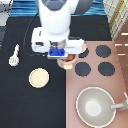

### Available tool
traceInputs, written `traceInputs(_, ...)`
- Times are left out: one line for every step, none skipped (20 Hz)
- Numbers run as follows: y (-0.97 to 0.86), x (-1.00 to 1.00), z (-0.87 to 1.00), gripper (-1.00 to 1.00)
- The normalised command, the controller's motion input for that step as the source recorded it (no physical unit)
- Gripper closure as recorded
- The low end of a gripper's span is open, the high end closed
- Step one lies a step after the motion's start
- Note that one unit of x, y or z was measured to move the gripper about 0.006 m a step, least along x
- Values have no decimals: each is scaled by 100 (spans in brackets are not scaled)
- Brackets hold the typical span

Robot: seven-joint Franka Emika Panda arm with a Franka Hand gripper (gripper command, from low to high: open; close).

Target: Take the lid off the pot, put the pot on the plate, and use the tool to push the pot to the front of the table.

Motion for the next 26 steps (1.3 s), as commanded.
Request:
traceInputs(-100, 3, 5, 100)
traceInputs(-100, 3, 0, 100)
traceInputs(-100, 3, 0, 100)
traceInputs(-100, 3, -5, 100)
traceInputs(-100, 3, -14, 100)
traceInputs(-100, 3, -21, 100)
traceInputs(-100, 4, -23, 100)
traceInputs(-100, 6, -28, 100)
traceInputs(-100, 6, -29, 100)
traceInputs(-100, 6, -31, 100)
traceInputs(-100, 7, -34, 100)
traceInputs(-100, 11, -36, 100)
traceInputs(-100, 19, -36, 100)
traceInputs(-100, 26, -38, 100)
traceInputs(-96, 34, -39, 100)
traceInputs(-92, 39, -42, 100)
traceInputs(-87, 46, -42, 100)
traceInputs(-83, 53, -41, 100)
traceInputs(-75, 59, -41, 100)
traceInputs(-67, 58, -41, 100)
traceInputs(-58, 58, -41, 100)
traceInputs(-52, 59, -42, 100)
traceInputs(-41, 53, -45, 100)
traceInputs(-32, 49, -47, 100)
traceInputs(-23, 40, -49, 100)
traceInputs(-16, 33, -50, 100)
